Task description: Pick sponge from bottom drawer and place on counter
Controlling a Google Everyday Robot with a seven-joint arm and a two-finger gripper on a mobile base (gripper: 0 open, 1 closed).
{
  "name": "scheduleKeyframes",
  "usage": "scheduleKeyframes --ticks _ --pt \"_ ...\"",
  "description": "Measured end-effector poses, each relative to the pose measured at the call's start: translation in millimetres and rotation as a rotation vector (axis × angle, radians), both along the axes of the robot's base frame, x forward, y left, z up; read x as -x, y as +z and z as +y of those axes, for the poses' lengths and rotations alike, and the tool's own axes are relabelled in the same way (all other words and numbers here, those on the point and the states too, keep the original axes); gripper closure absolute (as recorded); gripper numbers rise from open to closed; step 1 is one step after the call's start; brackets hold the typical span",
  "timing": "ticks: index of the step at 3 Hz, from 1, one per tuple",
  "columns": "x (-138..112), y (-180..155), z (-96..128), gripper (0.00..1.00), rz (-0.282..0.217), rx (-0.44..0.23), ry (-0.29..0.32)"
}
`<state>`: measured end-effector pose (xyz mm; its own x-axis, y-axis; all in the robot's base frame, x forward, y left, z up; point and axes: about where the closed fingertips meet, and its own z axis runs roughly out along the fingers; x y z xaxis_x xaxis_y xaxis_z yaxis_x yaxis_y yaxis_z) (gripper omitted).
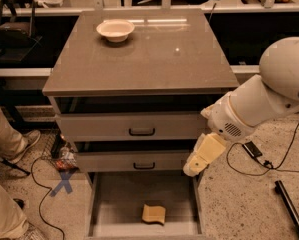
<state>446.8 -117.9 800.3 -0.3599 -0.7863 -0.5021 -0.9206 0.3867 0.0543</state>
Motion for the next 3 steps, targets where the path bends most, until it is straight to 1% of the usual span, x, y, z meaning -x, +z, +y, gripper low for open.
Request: scheduleKeyframes --ticks 1,2,3 --pt "0.1 0.1 0.0 0.0 0.0 0.0 0.0" --pt "0.3 -20.2 1.9 0.0 -0.016 0.014 -0.032" --pt "11.6 -75.9 1.7 0.0 -0.006 0.026 -0.077"
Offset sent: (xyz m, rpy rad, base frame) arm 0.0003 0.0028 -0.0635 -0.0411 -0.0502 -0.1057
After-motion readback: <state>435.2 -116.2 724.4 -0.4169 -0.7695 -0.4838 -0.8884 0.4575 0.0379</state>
